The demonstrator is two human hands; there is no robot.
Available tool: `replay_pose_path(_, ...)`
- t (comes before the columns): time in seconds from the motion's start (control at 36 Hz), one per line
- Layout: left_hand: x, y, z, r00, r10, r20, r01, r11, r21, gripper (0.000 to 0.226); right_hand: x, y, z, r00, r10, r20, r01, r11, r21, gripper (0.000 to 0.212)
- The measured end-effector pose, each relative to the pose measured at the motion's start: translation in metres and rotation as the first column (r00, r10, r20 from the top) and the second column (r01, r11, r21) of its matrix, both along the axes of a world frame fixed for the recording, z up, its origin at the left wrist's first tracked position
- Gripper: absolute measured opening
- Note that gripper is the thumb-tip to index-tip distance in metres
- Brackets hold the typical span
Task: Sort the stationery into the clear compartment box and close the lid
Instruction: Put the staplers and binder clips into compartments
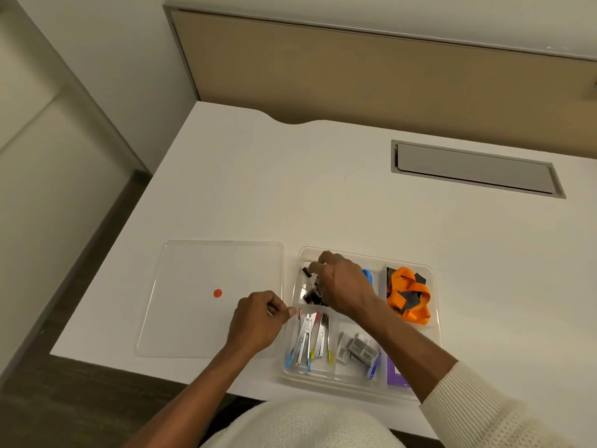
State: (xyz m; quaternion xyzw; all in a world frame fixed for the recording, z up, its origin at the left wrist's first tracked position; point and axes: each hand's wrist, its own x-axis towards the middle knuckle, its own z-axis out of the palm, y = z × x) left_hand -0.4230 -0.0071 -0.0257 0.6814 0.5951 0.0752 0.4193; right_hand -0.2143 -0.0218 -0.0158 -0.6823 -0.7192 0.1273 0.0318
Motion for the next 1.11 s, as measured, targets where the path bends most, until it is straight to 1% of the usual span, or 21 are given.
replay_pose_path(0.06,-0.002,0.0,-0.001,1.0,0.01,0.005,-0.01,1.0,-0.024,0.024,-0.003,-0.005,-0.002,0.999,-0.037,-0.011,0.037,0.999,0.021,0.044)
replay_pose_path(0.08,-0.003,0.0,-0.002,1.0,0.019,0.013,-0.018,0.999,-0.039,0.024,-0.004,-0.008,-0.003,0.999,-0.041,-0.014,0.041,0.999,0.005,0.041)
replay_pose_path(0.17,-0.004,0.001,-0.004,0.999,0.029,0.029,-0.026,0.997,-0.071,0.023,-0.005,-0.013,-0.006,1.0,-0.014,-0.016,0.013,0.997,-0.071,0.02)
replay_pose_path(0.19,-0.005,0.001,-0.004,0.999,0.028,0.031,-0.025,0.997,-0.077,0.022,-0.006,-0.013,-0.007,1.0,-0.008,-0.028,0.006,0.996,-0.087,0.016)
replay_pose_path(0.28,-0.005,0.003,-0.003,0.999,0.018,0.03,-0.015,0.996,-0.086,0.023,-0.01,-0.01,-0.009,1.0,-0.01,-0.027,0.007,0.996,-0.093,0.012)
replay_pose_path(0.31,-0.006,0.004,-0.003,0.999,0.015,0.032,-0.012,0.996,-0.09,0.023,-0.011,-0.009,-0.009,1.0,-0.018,-0.006,0.018,0.997,-0.079,0.013)
replay_pose_path(0.39,-0.006,0.004,-0.001,1.0,0.001,0.026,0.002,0.996,-0.09,0.026,-0.012,-0.005,-0.01,0.999,-0.05,0.009,0.05,0.999,-0.019,0.025)
replay_pose_path(0.44,-0.006,0.002,0.0,1.0,-0.016,0.003,0.016,0.998,-0.068,0.03,-0.011,-0.006,-0.006,0.997,-0.077,0.001,0.077,0.997,0.008,0.022)
replay_pose_path(0.53,-0.006,-0.004,0.001,0.996,-0.069,-0.065,0.068,0.998,-0.013,0.037,-0.01,-0.016,0.004,0.982,-0.168,-0.09,0.173,0.984,0.042,0.015)
replay_pose_path(0.58,-0.006,-0.009,0.001,0.991,-0.104,-0.08,0.103,0.995,-0.008,0.039,-0.008,-0.031,0.014,0.949,-0.247,-0.197,0.265,0.962,0.068,0.014)
replay_pose_path(0.64,-0.006,-0.014,0.001,0.987,-0.131,-0.089,0.132,0.991,0.001,0.037,-0.007,-0.049,0.022,0.914,-0.285,-0.288,0.314,0.947,0.062,0.013)
replay_pose_path(0.72,-0.006,-0.017,0.0,0.985,-0.142,-0.101,0.145,0.989,0.022,0.028,-0.012,-0.08,0.029,0.908,-0.231,-0.35,0.253,0.967,0.02,0.013)
replay_pose_path(0.78,-0.007,-0.017,-0.001,0.985,-0.142,-0.094,0.143,0.99,0.006,0.023,-0.022,-0.098,0.026,0.912,-0.158,-0.378,0.163,0.986,-0.017,0.02)
replay_pose_path(0.83,-0.008,-0.015,-0.003,0.984,-0.153,-0.092,0.152,0.988,-0.01,0.02,-0.034,-0.111,0.018,0.931,-0.049,-0.361,0.035,0.998,-0.043,0.026)
replay_pose_path(0.89,-0.008,-0.013,-0.003,0.981,-0.166,-0.099,0.165,0.986,-0.021,0.017,-0.044,-0.118,0.007,0.954,0.043,-0.297,-0.058,0.998,-0.039,0.026)
replay_pose_path(0.94,-0.007,-0.012,-0.004,0.978,-0.179,-0.102,0.177,0.984,-0.035,0.016,-0.049,-0.12,-0.001,0.973,0.069,-0.22,-0.08,0.996,-0.04,0.026)
replay_pose_path(1.0,-0.006,-0.01,-0.004,0.977,-0.185,-0.107,0.181,0.982,-0.052,0.016,-0.052,-0.119,-0.005,0.985,0.064,-0.159,-0.072,0.996,-0.045,0.031)
replay_pose_path(1.11,-0.004,-0.007,-0.003,0.975,-0.189,-0.113,0.182,0.981,-0.069,0.017,-0.056,-0.118,-0.008,0.994,0.036,-0.104,-0.039,0.999,-0.023,0.045)
